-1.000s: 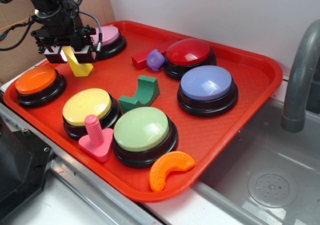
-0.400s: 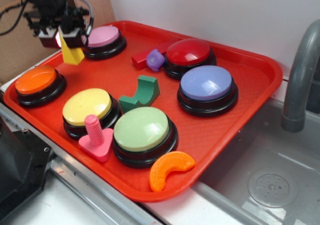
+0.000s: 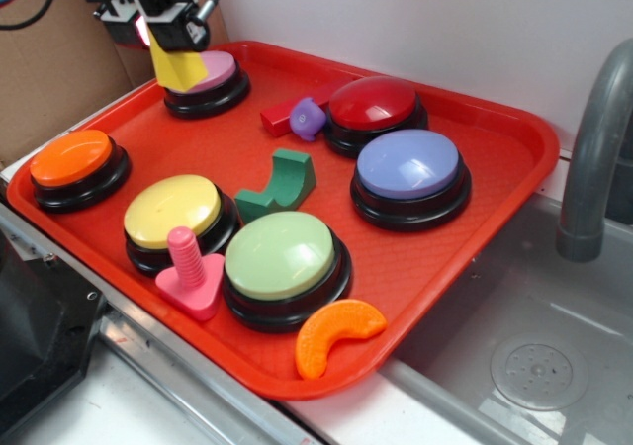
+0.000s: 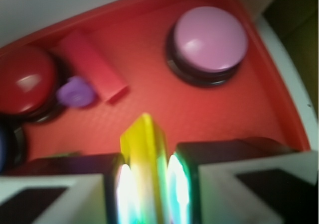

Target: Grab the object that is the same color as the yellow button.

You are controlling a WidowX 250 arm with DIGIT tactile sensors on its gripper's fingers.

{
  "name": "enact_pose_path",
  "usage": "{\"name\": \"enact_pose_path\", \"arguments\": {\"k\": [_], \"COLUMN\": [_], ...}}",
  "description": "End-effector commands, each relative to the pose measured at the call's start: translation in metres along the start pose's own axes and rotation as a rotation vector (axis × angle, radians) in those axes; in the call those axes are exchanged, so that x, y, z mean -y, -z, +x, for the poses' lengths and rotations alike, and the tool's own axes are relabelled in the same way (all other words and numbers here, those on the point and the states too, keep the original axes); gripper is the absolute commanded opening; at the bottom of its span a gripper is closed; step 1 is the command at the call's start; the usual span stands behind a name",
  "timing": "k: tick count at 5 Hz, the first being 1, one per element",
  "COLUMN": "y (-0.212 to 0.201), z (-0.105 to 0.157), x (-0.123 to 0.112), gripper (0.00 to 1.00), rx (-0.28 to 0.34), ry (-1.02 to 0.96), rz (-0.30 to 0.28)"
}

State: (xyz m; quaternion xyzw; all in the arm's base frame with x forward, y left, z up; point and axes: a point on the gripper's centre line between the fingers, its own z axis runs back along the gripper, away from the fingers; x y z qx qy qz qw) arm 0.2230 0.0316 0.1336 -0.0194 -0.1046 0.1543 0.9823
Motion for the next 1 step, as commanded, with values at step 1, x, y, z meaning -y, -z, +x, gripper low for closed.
{"name": "enact_pose_path", "arguments": {"k": [1], "y": [-0.0308], "z": [-0.0036], "x": [0.0023], "gripper": [0.00], "rx": [0.039], "ry": [0.000], "rz": [-0.074]}}
